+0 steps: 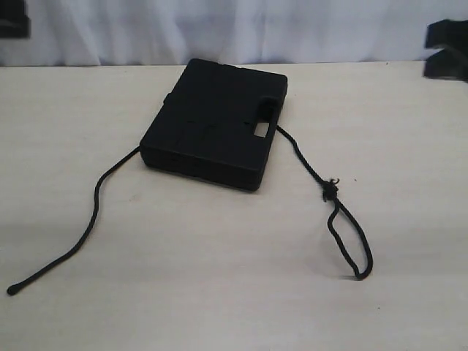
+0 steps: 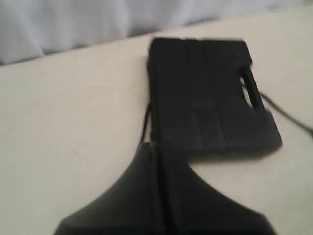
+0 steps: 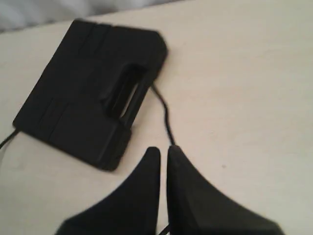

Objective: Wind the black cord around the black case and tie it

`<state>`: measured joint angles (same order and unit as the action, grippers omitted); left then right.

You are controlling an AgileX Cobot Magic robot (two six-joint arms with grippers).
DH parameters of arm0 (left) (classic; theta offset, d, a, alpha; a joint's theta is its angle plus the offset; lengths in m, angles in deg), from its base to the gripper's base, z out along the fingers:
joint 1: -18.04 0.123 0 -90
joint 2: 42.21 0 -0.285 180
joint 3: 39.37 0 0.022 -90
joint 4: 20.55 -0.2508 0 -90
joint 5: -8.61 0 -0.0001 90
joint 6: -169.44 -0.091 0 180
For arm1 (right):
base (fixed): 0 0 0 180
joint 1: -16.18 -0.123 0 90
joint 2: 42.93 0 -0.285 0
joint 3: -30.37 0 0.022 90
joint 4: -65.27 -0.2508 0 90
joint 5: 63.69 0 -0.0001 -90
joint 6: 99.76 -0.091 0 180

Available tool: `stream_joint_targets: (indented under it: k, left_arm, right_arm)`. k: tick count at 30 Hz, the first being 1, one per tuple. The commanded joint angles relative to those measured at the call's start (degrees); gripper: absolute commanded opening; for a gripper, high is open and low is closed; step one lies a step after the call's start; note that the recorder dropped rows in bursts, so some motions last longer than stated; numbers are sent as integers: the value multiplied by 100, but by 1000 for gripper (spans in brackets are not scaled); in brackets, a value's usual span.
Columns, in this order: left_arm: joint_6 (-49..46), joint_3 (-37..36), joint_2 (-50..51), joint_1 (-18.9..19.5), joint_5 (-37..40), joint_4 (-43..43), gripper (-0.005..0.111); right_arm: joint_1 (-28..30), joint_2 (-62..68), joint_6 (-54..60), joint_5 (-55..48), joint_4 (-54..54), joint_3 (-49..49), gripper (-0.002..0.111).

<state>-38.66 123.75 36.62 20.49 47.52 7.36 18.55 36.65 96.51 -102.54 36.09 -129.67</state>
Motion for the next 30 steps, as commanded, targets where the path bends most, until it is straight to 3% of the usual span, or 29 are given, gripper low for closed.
stream_joint_targets:
  k: [1,4,6,9,12,17,22,30]
  left_arm:
    - [-967,51,501,-1129,234,-13,0]
    - [-784,41,722,-2131,62,-1042,0]
    - [-117,41,915,-2625,4,-1894,0]
    - [1052,41,1203,-3028,-33,-2947,0]
    - [1473,41,1443,-3078,16,-3070,9]
    - [1810,41,1735,-3078,35,-3070,38]
    - [1810,41,1927,-3078,13,-3161,52]
    - [1810,41,1992,-3078,-117,-3324,52]
  right_arm:
    - [-634,1265,460,-680,28,-793,5]
    - [-1295,2094,-539,-830,1392,-1448,5]
    - [-1674,2557,-1164,-952,2205,-1878,5]
    - [-2040,3248,-1573,-1010,2515,-2566,12]
    - [-2051,3968,-1819,-1010,2298,-3248,29]
    - [-1980,4954,-2583,-1236,2257,-4303,58]
    - [-1980,5660,-2620,-1345,2063,-4802,60]
    - [-1956,6043,-2620,-1211,2148,-4876,60]
